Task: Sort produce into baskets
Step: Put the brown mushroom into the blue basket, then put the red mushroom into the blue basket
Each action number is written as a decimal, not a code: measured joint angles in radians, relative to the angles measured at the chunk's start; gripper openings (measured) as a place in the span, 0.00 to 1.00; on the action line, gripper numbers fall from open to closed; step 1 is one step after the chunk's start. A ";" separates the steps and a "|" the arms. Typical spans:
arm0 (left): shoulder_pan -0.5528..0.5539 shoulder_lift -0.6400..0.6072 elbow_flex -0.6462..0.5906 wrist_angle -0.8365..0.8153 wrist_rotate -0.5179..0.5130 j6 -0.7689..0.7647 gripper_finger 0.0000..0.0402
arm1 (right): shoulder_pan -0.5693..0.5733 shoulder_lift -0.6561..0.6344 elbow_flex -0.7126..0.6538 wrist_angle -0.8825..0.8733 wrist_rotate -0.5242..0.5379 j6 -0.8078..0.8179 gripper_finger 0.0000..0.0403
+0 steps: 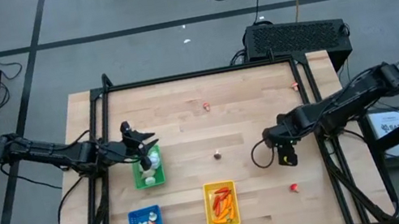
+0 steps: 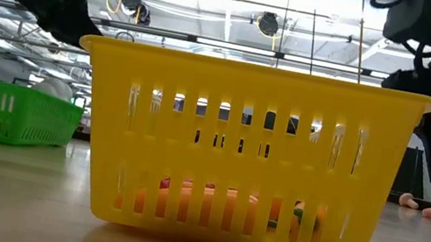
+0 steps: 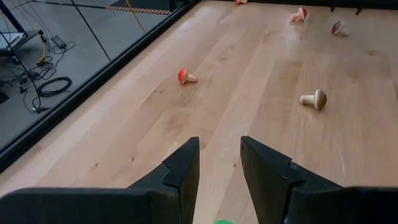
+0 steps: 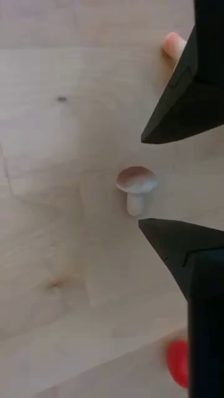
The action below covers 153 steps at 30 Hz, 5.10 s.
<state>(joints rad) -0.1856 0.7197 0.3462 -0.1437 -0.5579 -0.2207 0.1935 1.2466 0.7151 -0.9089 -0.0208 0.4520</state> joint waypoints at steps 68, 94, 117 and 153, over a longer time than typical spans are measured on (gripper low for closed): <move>0.000 0.000 0.000 0.007 0.008 0.016 0.31 | 0.089 0.681 0.383 1.594 -0.009 -0.501 0.00; 0.000 0.000 0.000 0.000 0.008 0.016 0.31 | 0.098 1.372 1.432 1.153 -0.094 -0.443 0.00; 0.000 0.000 0.000 0.000 0.008 0.017 0.31 | 0.098 1.387 1.435 1.166 -0.113 -0.387 0.30; 0.000 0.000 0.000 -0.038 0.027 -0.081 0.31 | -0.210 0.939 1.432 -0.333 -0.111 -0.746 0.31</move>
<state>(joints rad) -0.1859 0.7197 0.3466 -0.1816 -0.5304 -0.3018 -0.0161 2.1854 2.1475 -1.2414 -0.1320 -0.2937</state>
